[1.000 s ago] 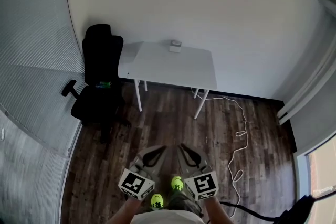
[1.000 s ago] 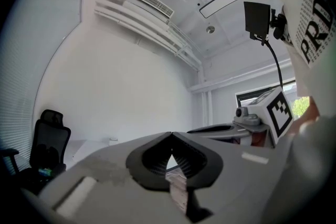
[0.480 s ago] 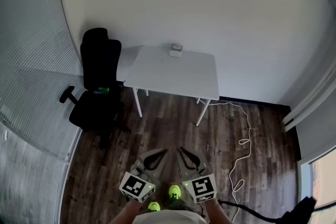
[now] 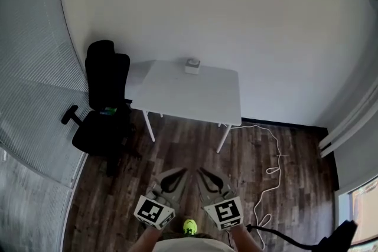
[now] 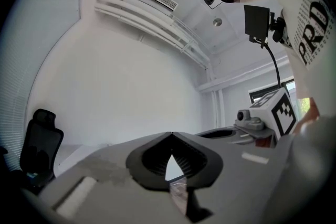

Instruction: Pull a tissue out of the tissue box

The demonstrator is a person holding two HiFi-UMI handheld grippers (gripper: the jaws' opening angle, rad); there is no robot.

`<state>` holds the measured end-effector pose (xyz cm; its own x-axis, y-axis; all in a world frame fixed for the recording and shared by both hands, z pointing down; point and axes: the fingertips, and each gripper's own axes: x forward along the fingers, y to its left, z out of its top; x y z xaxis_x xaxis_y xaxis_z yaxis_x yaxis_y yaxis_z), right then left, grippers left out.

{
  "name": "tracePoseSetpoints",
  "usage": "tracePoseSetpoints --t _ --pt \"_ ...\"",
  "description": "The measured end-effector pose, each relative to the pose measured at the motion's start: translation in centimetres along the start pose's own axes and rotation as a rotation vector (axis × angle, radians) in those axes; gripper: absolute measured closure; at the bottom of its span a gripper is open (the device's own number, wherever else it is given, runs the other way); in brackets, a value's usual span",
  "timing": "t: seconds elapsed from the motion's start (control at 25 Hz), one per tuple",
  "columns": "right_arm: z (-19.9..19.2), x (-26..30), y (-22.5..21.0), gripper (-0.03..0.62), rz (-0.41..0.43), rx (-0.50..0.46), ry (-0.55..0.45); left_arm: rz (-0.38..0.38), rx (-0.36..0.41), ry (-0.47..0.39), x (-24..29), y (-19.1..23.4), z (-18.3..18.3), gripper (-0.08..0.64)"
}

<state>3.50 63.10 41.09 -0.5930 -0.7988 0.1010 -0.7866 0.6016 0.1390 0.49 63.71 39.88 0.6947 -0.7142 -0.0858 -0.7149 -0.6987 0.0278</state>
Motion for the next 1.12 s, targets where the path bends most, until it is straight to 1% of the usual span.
tracePoseSetpoints --t 0.28,0.48,0.8,1.12 --pt "0.3 0.7 -2.4 0.552 0.014 0.025 -0.025 -0.015 -0.002 0.012 3.3 -0.5 -0.7 0.569" --pt "-0.2 2.5 -3.9 0.552 0.024 0.067 -0.019 -0.013 -0.018 0.021 5.2 0.9 -1.4 0.569" --pt "-0.7 8.6 -6.2 0.552 0.03 0.065 0.019 -0.007 -0.034 0.031 8.5 6.8 -1.7 0.569" --pt "0.9 16.2 -9.6 0.552 -0.005 0.059 0.014 -0.042 -0.028 -0.006 13.2 13.7 0.1 0.569"
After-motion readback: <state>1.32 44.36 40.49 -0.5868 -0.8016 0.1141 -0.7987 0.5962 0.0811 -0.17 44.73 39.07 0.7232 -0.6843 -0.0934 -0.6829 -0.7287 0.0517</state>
